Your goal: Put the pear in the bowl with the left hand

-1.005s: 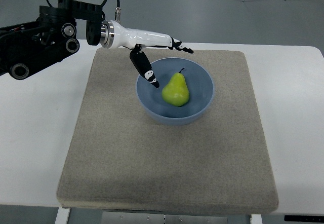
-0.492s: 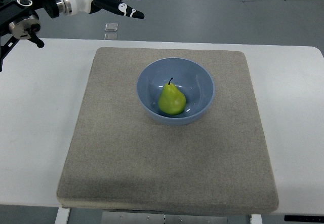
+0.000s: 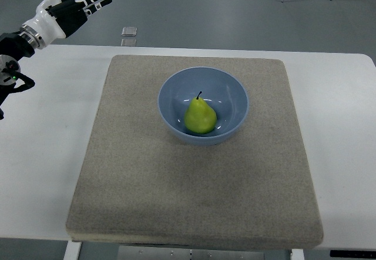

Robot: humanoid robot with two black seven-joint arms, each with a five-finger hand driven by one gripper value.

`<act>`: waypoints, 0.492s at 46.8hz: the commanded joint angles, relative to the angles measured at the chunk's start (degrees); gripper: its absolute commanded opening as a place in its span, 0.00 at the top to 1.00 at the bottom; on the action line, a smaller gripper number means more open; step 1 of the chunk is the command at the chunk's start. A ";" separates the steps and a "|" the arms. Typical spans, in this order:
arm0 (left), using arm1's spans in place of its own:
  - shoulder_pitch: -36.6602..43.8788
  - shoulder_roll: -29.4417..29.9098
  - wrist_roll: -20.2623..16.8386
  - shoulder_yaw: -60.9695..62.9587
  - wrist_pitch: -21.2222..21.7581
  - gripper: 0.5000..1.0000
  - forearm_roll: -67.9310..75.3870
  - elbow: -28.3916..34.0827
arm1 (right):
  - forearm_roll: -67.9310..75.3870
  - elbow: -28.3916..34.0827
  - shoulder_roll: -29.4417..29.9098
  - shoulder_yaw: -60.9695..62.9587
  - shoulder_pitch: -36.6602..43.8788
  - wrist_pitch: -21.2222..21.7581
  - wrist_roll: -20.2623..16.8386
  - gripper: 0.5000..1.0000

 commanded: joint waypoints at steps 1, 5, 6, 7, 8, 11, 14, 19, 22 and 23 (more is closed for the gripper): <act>1.25 0.00 0.58 -0.04 -1.26 0.01 -3.01 0.08 | 0.00 0.00 0.00 0.07 0.00 0.00 0.00 0.15; 2.30 -0.09 2.24 0.05 -1.64 0.01 -6.70 -0.18 | 0.00 0.00 0.00 -0.02 0.00 0.00 0.00 0.15; 2.57 -0.17 3.21 0.05 -1.64 0.01 -7.58 -0.18 | 0.00 0.00 0.00 -0.02 0.00 0.00 0.00 0.15; 2.74 -0.26 4.17 0.05 -1.64 0.01 -8.63 -0.27 | 0.00 0.00 0.00 -0.02 0.00 0.00 0.00 0.15; 3.01 -0.52 5.31 -0.04 -1.64 0.01 -9.86 -0.18 | 0.00 0.00 0.00 -0.02 0.00 0.00 0.00 0.15; 3.54 -1.84 8.74 -0.04 -1.64 0.01 -14.43 -0.01 | 0.00 0.00 0.00 -0.02 0.00 0.00 0.00 0.15; 3.98 -2.28 12.43 -0.04 -1.64 0.01 -18.91 0.08 | 0.00 0.00 0.00 -0.02 0.00 0.00 0.00 0.15; 4.33 -2.37 15.61 -0.04 -1.64 0.01 -22.96 0.00 | 0.00 0.00 0.00 -0.02 0.00 0.00 0.00 0.15; 4.50 -2.63 15.87 -0.04 -1.64 0.01 -23.14 -0.01 | 0.00 0.00 0.00 -0.02 0.00 0.00 0.00 0.15; 4.68 -2.72 15.87 -0.13 -1.64 0.01 -23.14 -0.01 | 0.00 0.00 0.00 -0.02 0.00 0.00 0.00 0.15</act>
